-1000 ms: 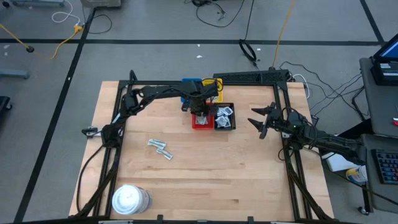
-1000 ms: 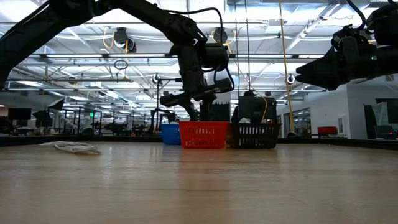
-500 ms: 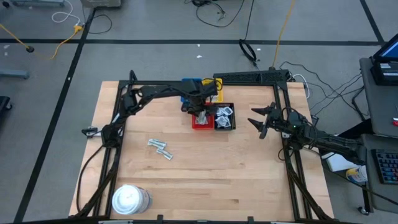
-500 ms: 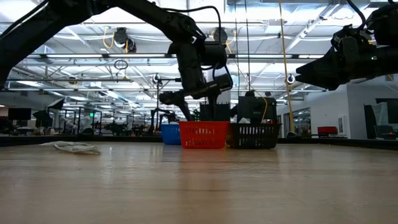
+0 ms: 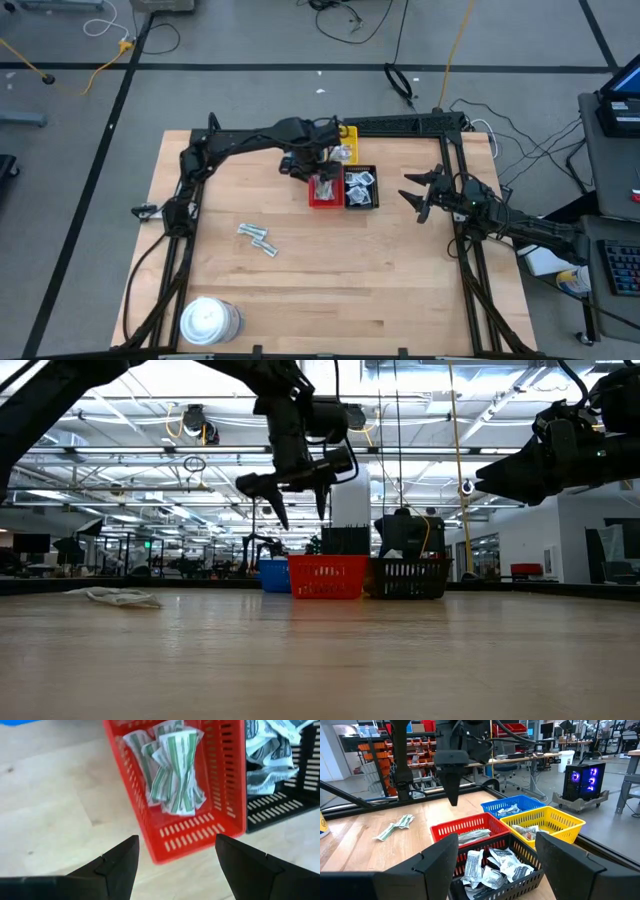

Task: Pick & Place First Aid Supplies
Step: Put the bottom bandage pack into the red bin

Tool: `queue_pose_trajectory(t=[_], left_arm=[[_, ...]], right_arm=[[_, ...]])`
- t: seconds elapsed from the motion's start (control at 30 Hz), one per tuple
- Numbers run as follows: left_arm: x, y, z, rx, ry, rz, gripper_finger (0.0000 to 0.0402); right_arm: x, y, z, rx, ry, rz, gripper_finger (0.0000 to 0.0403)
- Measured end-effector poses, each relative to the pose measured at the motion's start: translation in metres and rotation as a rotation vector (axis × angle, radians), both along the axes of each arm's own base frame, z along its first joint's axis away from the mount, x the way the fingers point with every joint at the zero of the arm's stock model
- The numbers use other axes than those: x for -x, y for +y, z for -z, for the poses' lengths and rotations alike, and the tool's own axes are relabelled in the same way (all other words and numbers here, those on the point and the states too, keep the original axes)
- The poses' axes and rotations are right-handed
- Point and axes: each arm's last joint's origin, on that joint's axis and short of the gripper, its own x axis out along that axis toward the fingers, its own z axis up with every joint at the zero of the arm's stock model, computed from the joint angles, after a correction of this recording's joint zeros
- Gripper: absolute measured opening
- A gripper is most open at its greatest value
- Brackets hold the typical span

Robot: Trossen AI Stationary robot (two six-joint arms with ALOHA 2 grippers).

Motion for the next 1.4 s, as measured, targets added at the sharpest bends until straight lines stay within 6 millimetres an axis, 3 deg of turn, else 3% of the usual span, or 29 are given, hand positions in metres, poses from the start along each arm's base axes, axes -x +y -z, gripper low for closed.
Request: queue_pose_trajectory(t=[0.27,0.67,1.03,1.23,1.4], left_arm=[[0.013,-0.015,-0.009,-0.001,0.014,-0.011,0.0269],[0.051,-0.091,0.018,0.078,0.148,-0.141,0.0269],[0.099,-0.149,0.025,0.123,0.238,-0.294,0.0269],[0.115,-0.174,0.031,0.137,0.277,-0.375,0.0269],[0.118,-0.182,0.042,0.129,0.274,-0.407,0.0269]], right_arm=[[0.0,0.0,0.0,0.0,0.0,0.0,0.0263],[0.0,0.0,0.0,0.0,0.0,0.0,0.0263],[0.0,0.0,0.0,0.0,0.0,0.0,0.0263],[0.0,0.0,0.0,0.0,0.0,0.0,0.0263],[0.0,0.0,0.0,0.0,0.0,0.0,0.0263]])
